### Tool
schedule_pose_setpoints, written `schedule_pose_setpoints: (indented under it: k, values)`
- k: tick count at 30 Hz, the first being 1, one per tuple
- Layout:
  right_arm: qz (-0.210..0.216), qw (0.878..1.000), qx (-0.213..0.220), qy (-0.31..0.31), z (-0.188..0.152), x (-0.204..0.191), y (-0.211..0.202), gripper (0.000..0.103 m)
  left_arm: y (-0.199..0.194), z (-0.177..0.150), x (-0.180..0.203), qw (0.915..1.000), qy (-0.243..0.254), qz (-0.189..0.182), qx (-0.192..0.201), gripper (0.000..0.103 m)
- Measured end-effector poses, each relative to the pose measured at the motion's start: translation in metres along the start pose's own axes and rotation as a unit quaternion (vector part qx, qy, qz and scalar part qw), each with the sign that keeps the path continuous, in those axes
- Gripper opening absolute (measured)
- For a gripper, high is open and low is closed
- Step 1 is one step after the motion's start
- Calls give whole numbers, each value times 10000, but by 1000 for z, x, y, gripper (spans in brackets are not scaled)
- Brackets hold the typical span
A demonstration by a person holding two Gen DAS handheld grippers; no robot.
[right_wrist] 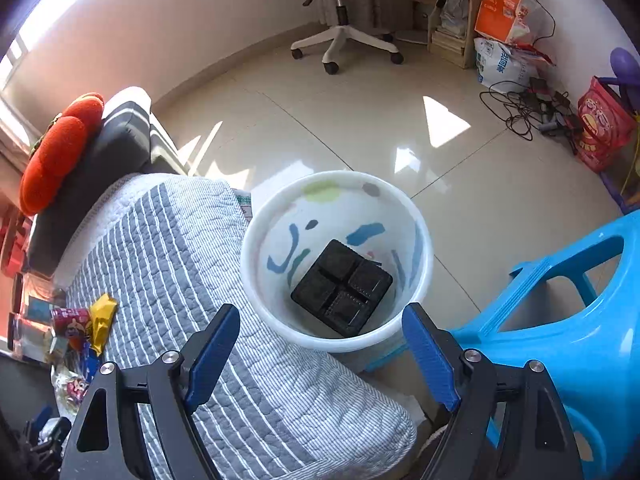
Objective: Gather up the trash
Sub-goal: 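Lower the black tray into the white bin and open the right gripper, then grasp the yellow sponge with the left gripper and lift it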
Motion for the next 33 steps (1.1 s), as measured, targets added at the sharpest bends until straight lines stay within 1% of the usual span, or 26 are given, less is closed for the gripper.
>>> schedule_pose_setpoints:
  k: [5,11,14,17,20,22,24,26,28,33]
  values:
    - [229,9983,-196,-506,-23,-39,-3,85,-6,-8,-46,9987,-498,67,-72,102]
    - [390,9934,-371,-1017,-44,-82,4,86,0,-25,-104,9914,-1270,44,-309,102]
    - [448,9912,-473,-1149,-51,-98,12,86,11,-37,-120,9853,-1612,-60,-571,102]
    - [469,9891,-584,-1268,-58,-111,21,86,24,-51,-116,9814,-1698,-139,-883,102]
    - [463,9869,-660,-1397,-64,-122,29,86,38,-58,-95,9806,-1594,-278,-1109,102]
    - [456,9857,-695,-1467,-68,-128,33,86,45,-54,-77,9844,-1359,-285,-1081,102]
    - [468,9850,-733,-1491,-71,-131,35,86,51,-50,-62,9902,-958,-125,-1009,102]
    - [461,9850,-770,-1474,-73,-130,38,86,60,-46,-48,9947,-400,135,-941,102]
    - [442,9848,-811,-1468,-75,-129,41,86,69,-46,-39,9948,-50,248,-983,102]
    - [384,9839,-874,-1512,-78,-127,45,86,94,-52,-32,9912,364,434,-1199,102]
Point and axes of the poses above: each gripper's, at about its wrist camera, not at the fingertips, and y roughly the way its jaws point, x to its right, z to its top, the point moved 7 cm from there along y, roughly the way its jaws point, and after that the axes turned 9 degrees about z, right-handed, at the moved point
